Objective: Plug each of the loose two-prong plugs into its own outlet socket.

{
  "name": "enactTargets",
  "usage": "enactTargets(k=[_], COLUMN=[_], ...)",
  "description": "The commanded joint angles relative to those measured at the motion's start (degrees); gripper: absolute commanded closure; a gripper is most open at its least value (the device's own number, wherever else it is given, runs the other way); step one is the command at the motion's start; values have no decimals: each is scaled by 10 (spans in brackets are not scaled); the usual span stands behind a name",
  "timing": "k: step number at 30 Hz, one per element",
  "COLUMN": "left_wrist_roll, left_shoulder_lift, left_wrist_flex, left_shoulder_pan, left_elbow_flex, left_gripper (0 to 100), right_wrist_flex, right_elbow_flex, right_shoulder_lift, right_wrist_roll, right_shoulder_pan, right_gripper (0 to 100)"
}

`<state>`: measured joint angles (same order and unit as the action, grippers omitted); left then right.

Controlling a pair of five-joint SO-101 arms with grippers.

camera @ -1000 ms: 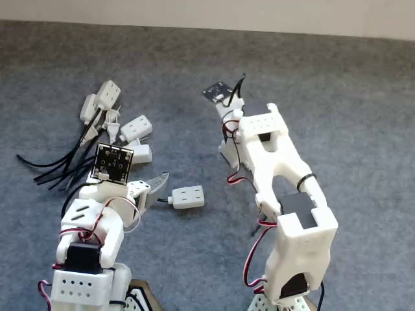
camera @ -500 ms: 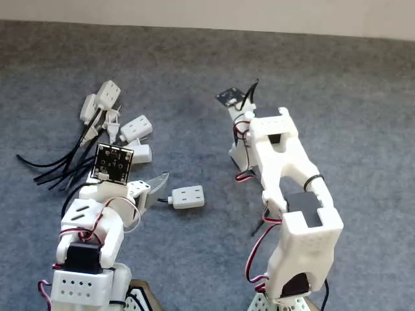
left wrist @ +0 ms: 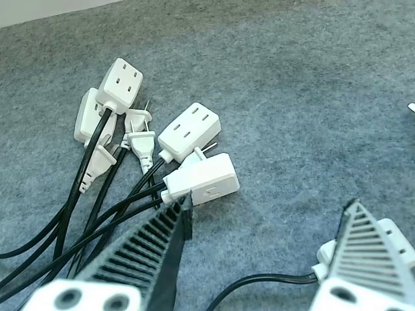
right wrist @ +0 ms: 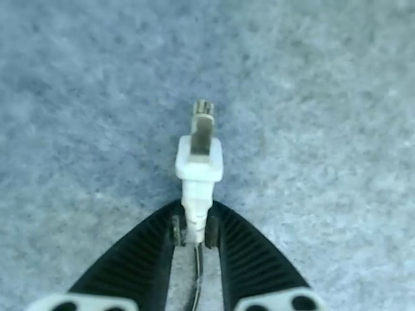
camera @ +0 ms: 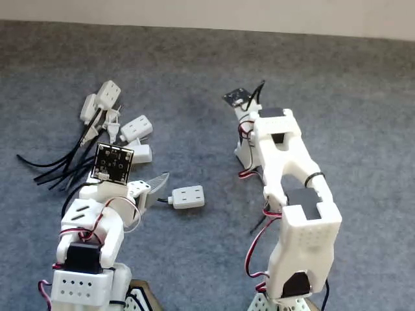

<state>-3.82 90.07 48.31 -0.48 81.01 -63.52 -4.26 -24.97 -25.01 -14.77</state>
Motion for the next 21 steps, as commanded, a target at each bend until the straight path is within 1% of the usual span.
enactTargets(k=[1,6,9,12,15,21], left_wrist_roll=[4,4,4,5,6,7], left_shoulder_lift=[6,1,0,0,0,0], left_wrist_flex=[-6,-8,-8,-6,-4,41], left_shoulder_pan=[-5,-5,-6,-7,-7,-15], left_elbow_flex=[-19,-19,-21,-25,-36,-78], left_gripper=[649,649,649,647,646,644], right_wrist_flex=[1,-31,-49,-49,-11,175], right_elbow_flex=[15,33,46,39,-52,-376], right_shoulder_lift=[-16,-10,37,134,249,527], right_wrist_roll=[0,1,43,80,108,112], right_shoulder_pan=[2,-2,-6,-10,-35,-141], right_gripper=[992,992,992,992,992,993])
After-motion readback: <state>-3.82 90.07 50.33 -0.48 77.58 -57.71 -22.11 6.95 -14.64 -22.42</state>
